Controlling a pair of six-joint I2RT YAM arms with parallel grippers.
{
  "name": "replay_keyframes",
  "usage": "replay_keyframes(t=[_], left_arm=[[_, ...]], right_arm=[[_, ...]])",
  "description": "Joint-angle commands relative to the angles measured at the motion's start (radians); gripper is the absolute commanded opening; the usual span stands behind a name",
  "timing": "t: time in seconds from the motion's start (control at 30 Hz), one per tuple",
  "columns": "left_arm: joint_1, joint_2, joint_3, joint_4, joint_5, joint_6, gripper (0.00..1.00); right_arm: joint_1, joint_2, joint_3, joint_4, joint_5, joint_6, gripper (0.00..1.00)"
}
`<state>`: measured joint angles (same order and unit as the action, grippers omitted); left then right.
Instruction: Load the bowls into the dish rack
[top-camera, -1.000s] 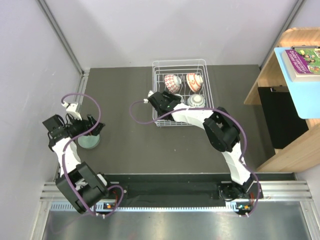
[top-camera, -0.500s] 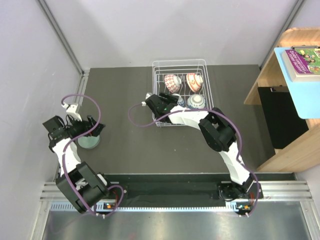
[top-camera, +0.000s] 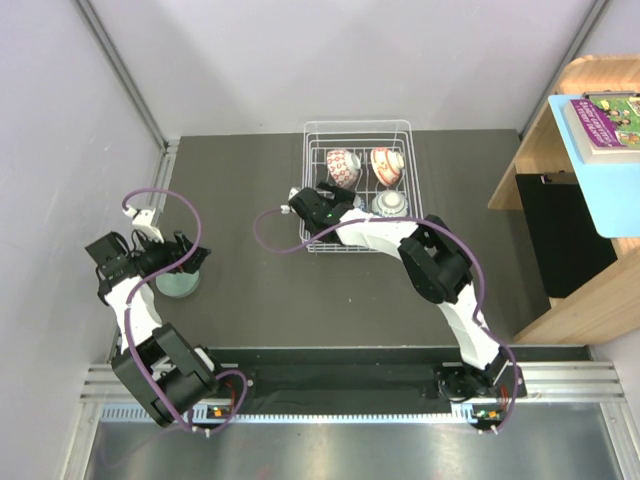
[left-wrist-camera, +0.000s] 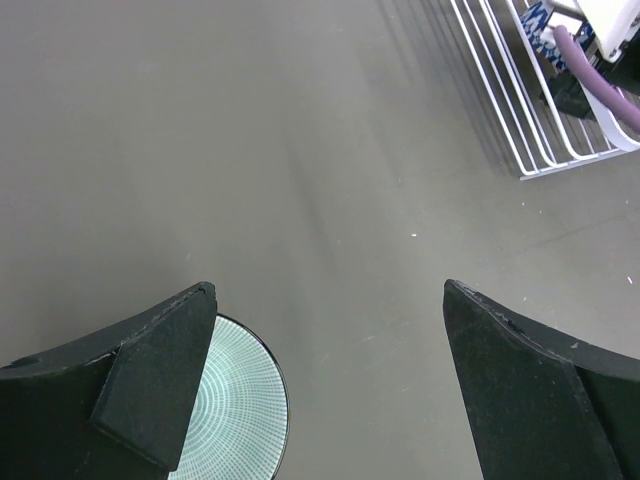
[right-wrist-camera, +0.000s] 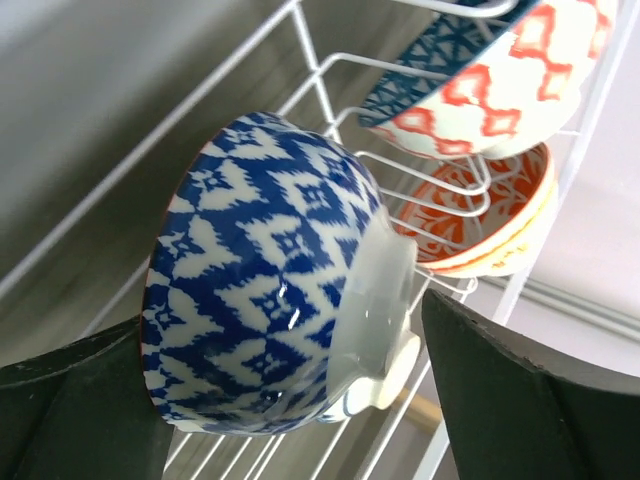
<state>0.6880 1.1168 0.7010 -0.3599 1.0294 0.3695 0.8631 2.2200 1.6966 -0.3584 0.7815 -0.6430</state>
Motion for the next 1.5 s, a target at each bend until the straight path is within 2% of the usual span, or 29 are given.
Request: replay_keyframes(t=[0.0, 0.2, 0.6, 0.73, 1.13, 1.3, 1.47], left_arm=[[0.015, -0.014, -0.005, 0.033, 0.034, 0.009, 0.99], [0.015, -0.008, -0.005, 0.033, 0.037, 0.008, 0.99], [0.021, -0.014, -0.003, 0.024, 0.041, 0.013, 0.99], [0.022, -0.02, -0.003, 0.022, 0.044, 0.017, 0.99], [0.027, -0.028, -0.008, 0.015, 0.047, 0.028, 0.99], [0.027, -0.022, -0.009, 0.018, 0.051, 0.028, 0.99], [0.028, -0.025, -0.009, 0.018, 0.052, 0.031, 0.99]], right_arm=[[0.034, 0.013, 0.055, -0.02, -0.08, 0.036, 0.92], [0.036, -0.011, 0.061, -0.047, -0.158, 0.052, 0.99], [-0.009, -0.052, 0.143, -0.142, -0.405, 0.172, 1.0], [-0.019, -0.065, 0.138, -0.14, -0.438, 0.194, 1.0], [-0.027, -0.017, 0.124, -0.116, -0.381, 0.201, 1.0], [-0.027, 0.012, 0.124, -0.077, -0.254, 0.19, 1.0], [-0.026, 0.021, 0.12, -0.056, -0.212, 0.18, 1.0]])
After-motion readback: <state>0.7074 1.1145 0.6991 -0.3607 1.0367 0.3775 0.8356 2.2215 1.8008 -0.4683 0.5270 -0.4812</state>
